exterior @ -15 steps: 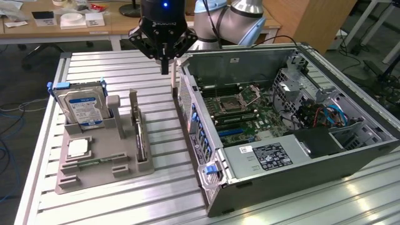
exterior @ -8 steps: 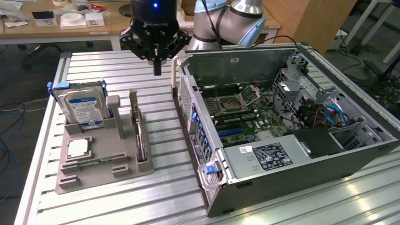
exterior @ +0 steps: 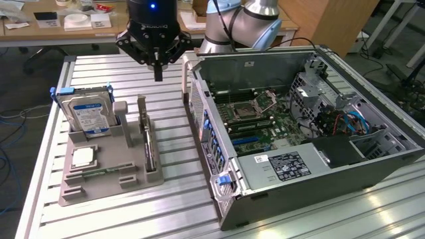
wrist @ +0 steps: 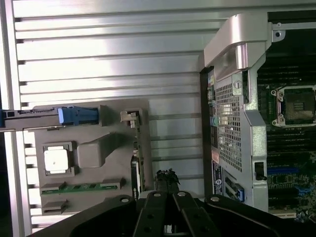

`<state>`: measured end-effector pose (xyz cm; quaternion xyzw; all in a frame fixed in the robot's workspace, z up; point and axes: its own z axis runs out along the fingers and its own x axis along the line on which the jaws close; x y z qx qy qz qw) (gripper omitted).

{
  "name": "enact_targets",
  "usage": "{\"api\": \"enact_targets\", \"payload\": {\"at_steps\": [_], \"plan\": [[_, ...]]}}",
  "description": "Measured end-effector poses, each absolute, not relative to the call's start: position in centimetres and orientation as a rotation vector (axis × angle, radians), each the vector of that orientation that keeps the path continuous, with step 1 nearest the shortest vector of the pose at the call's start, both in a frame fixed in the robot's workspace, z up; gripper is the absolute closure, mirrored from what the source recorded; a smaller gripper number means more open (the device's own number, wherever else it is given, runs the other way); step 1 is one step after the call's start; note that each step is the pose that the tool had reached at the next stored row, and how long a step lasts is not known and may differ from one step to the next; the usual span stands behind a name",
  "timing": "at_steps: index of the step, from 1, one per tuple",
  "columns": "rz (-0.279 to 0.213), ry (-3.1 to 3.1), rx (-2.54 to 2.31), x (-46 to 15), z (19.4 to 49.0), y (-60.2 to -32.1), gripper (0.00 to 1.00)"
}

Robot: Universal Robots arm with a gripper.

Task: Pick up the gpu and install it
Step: 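Reach for the gpu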

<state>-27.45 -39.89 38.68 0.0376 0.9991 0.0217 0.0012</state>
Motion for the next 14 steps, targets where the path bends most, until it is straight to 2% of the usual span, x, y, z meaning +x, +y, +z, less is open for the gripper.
{"api": "enact_targets", "payload": {"at_steps": [14], "plan": [[0.068,3.143,0.119,-30.2,38.5,-39.9,0.89]]}}
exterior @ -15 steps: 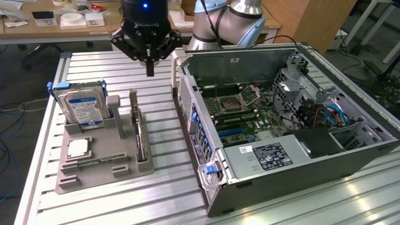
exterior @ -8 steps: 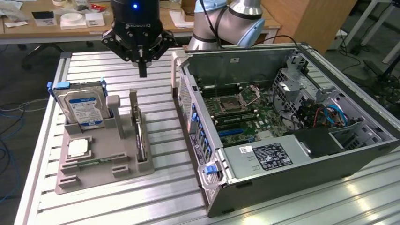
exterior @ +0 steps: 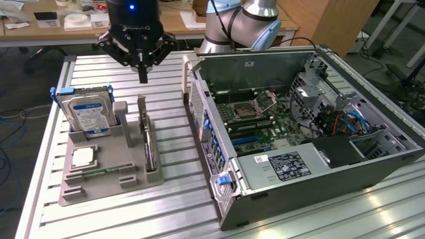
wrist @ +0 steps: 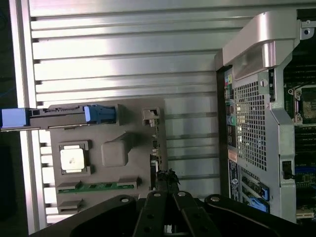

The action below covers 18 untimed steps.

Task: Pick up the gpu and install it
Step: 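Reach for the gpu, then pick up the gpu and move the gpu toward the slot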

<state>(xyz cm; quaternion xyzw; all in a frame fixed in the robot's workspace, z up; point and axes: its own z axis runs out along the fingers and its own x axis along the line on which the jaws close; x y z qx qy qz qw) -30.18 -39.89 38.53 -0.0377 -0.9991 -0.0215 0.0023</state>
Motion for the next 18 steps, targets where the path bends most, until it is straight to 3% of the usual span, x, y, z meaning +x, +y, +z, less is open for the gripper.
{"api": "enact_targets", "payload": {"at_steps": [18], "plan": [[-0.067,-3.129,-0.118,-32.1,38.4,-39.9,0.89]]}}
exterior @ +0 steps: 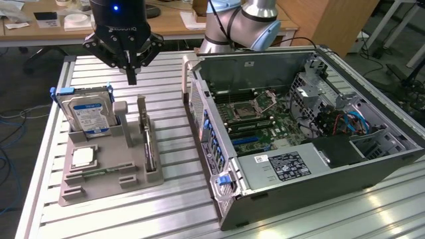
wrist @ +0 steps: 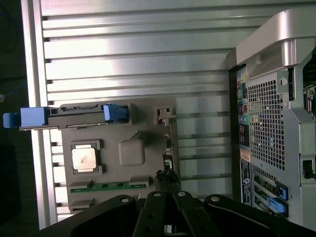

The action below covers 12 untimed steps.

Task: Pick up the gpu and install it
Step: 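Pick up the gpu and move the gpu toward the slot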

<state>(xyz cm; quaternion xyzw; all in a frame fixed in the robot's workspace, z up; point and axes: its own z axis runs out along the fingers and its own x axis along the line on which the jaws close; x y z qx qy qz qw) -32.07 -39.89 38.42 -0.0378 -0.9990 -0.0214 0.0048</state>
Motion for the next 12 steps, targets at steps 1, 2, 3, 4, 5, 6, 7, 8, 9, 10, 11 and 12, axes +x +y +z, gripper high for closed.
{"api": "enact_targets", "payload": {"at_steps": [1,2,3,4,5,6,7,8,9,10,11,12], "plan": [[-0.067,-3.129,-0.118,-32.07,38.42,-39.89,0.89],[-0.067,-3.129,-0.118,-32.07,38.43,-39.89,0.89],[-0.067,-3.129,-0.118,-32.07,38.42,-39.89,0.89],[-0.067,-3.129,-0.118,-32.07,38.42,-39.89,0.89],[-0.067,-3.129,-0.118,-32.07,38.43,-39.89,0.89],[-0.067,-3.129,-0.118,-32.07,38.42,-39.89,0.89],[-0.067,-3.129,-0.118,-32.07,38.42,-39.89,0.89],[-0.067,-3.129,-0.118,-32.07,38.42,-39.89,0.89],[-0.067,-3.129,-0.118,-32.07,38.42,-39.89,0.83],[-0.067,-3.129,-0.118,-32.07,38.43,-39.89,0.83],[-0.067,-3.129,-0.118,-32.07,38.42,-39.89,0.76],[-0.067,-3.129,-0.118,-32.07,38.42,-39.89,0.71]]}}
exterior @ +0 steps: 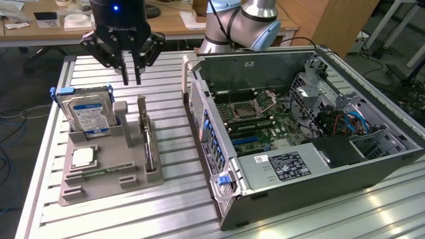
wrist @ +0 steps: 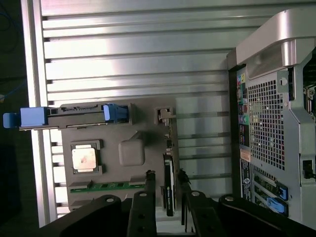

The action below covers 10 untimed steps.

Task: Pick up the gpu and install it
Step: 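Pick up the gpu and move the gpu toward the slot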

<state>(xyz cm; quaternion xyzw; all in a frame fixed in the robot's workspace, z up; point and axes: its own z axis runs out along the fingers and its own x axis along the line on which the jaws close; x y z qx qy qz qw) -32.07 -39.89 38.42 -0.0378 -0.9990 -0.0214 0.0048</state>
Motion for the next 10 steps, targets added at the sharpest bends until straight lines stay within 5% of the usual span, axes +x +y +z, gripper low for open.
{"api": "enact_targets", "payload": {"at_steps": [2,10], "plan": [[-0.067,-3.129,-0.118,-32.07,38.42,-39.89,0.71],[-0.067,-3.129,-0.117,-32.07,38.42,-39.89,0.35]]}}
